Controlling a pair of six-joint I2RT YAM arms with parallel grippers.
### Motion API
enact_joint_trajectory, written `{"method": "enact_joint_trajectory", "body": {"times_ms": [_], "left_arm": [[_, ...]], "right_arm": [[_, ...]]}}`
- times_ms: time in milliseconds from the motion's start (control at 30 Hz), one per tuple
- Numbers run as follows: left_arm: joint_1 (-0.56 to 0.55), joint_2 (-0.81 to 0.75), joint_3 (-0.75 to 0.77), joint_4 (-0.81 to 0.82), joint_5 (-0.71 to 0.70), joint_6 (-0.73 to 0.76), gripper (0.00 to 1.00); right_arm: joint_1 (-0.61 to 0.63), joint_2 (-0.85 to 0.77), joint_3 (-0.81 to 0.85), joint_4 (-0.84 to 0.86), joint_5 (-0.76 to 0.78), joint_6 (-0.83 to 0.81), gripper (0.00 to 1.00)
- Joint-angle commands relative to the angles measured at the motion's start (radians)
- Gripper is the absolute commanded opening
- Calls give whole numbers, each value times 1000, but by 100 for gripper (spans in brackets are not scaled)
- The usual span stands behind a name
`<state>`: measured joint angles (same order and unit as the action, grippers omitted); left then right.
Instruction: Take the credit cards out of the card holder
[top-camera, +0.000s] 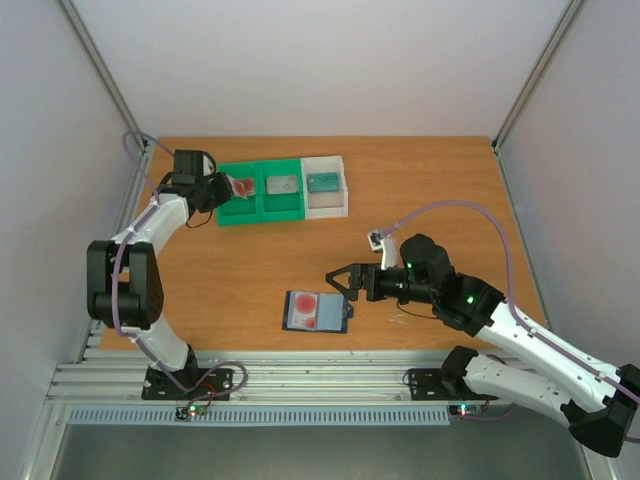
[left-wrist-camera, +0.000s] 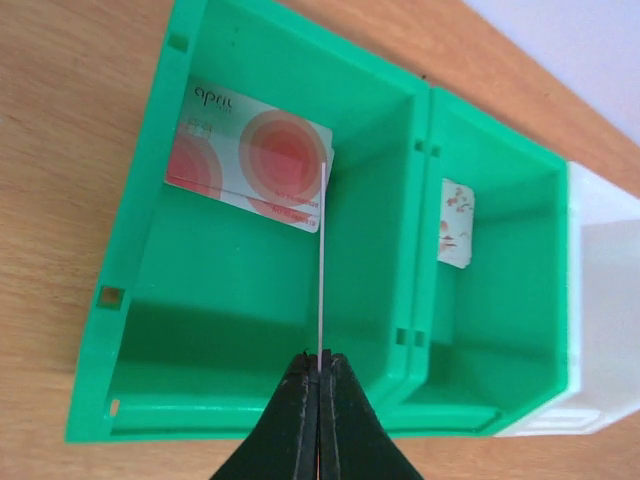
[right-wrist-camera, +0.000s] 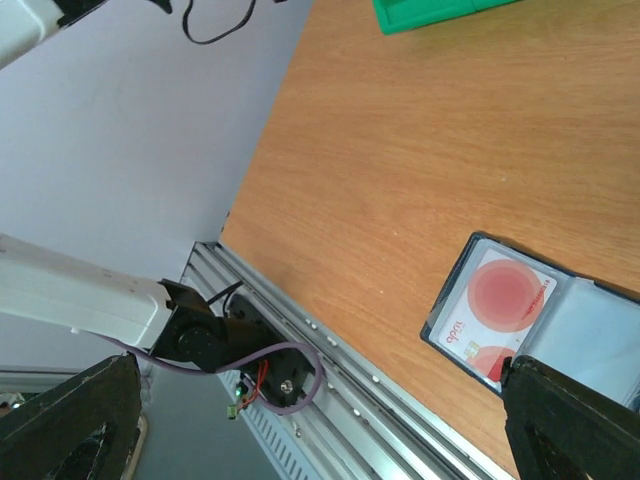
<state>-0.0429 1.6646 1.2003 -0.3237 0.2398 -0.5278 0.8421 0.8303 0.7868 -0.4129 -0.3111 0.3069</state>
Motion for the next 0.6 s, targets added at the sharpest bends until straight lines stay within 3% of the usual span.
{"method": "enact_joint_trajectory", "body": {"times_ms": [0, 567], "left_arm": [[3, 84, 67, 25, 20, 45, 0], [6, 271, 189, 69, 29, 63, 0]], "right_arm": [[2, 26, 51, -23, 11, -27, 98], [1, 79, 58, -12, 24, -44, 99]]}}
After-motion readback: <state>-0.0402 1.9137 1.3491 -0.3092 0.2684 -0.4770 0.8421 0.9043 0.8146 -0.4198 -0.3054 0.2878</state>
